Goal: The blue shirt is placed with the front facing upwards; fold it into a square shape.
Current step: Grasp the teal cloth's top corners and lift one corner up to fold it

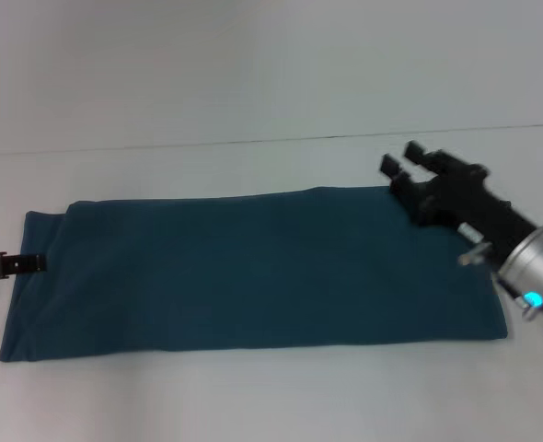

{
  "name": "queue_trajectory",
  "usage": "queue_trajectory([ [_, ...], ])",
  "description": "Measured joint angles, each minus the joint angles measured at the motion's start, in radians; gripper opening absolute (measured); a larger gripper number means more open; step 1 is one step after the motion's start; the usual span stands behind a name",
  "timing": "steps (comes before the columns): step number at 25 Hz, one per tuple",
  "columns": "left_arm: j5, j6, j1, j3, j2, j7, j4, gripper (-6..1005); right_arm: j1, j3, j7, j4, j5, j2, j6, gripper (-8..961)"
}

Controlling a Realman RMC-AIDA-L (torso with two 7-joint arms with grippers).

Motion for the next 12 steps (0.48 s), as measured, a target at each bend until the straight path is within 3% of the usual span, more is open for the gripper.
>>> queue_trajectory([
  [7,0.002,-0.038,-0.064,-0.002,0.067,-0.026,0.153,904,0.023,0.002,-0.033,0.065,0.012,0.000,-0.002,342],
  [12,0.025,-0.105,-0.080,0.011,0.066,-0.023,0.191,903,0.025,0.003,-0.011,0.071,0.013,-0.002,-0.002,144],
])
